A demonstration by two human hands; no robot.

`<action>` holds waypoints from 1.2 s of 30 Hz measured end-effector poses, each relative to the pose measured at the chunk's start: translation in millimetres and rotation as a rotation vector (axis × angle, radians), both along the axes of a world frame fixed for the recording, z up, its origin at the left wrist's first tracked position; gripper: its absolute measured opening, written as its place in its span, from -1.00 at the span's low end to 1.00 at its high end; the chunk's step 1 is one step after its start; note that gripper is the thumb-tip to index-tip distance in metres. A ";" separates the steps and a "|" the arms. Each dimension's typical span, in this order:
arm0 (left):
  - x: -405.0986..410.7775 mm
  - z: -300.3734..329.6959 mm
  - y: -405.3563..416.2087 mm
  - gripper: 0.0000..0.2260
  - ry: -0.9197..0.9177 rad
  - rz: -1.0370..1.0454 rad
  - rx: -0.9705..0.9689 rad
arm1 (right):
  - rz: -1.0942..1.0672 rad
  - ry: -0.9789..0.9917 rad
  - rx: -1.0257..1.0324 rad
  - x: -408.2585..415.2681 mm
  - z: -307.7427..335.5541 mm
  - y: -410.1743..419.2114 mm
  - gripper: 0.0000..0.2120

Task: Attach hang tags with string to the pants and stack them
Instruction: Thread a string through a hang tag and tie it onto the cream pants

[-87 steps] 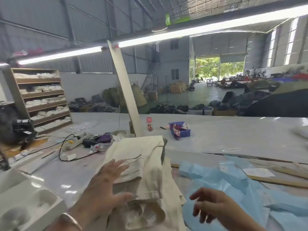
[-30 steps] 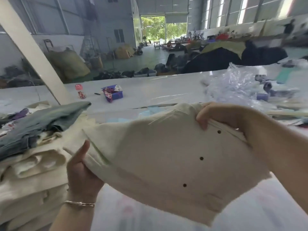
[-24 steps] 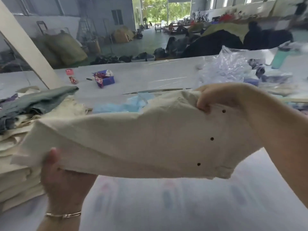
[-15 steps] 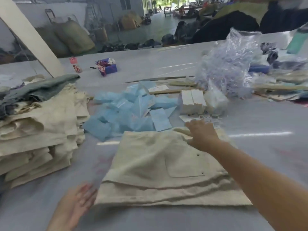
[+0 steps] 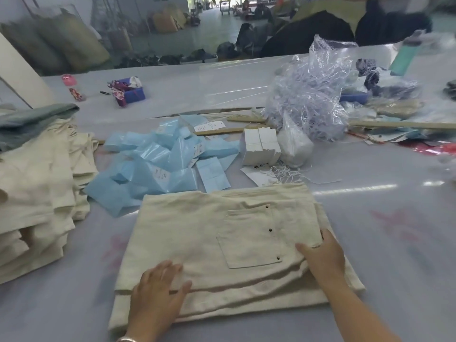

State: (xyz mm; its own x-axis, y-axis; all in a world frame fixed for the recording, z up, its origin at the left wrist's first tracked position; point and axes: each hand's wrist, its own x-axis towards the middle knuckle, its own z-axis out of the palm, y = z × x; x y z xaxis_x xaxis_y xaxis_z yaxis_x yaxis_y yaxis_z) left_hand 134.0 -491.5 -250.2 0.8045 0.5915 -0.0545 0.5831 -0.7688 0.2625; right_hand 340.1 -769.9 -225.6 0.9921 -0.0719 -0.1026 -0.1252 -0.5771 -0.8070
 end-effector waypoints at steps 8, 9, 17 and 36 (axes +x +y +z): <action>6.9 6.7 -27.6 -0.73 0.081 0.154 -0.068 | 0.298 -0.503 0.046 -48.9 12.8 17.8 -0.70; 18.4 10.9 -36.7 -0.74 -0.028 0.094 -0.178 | 0.383 -0.467 0.087 -52.8 13.1 21.3 -0.75; 121.0 56.0 -115.5 -0.92 -0.348 -0.109 -1.183 | 0.494 -0.011 0.433 -48.2 20.4 26.7 -0.65; 167.1 64.8 -96.3 -0.74 -0.118 -0.214 -0.510 | 0.403 0.108 -0.143 19.0 12.5 -47.8 -0.74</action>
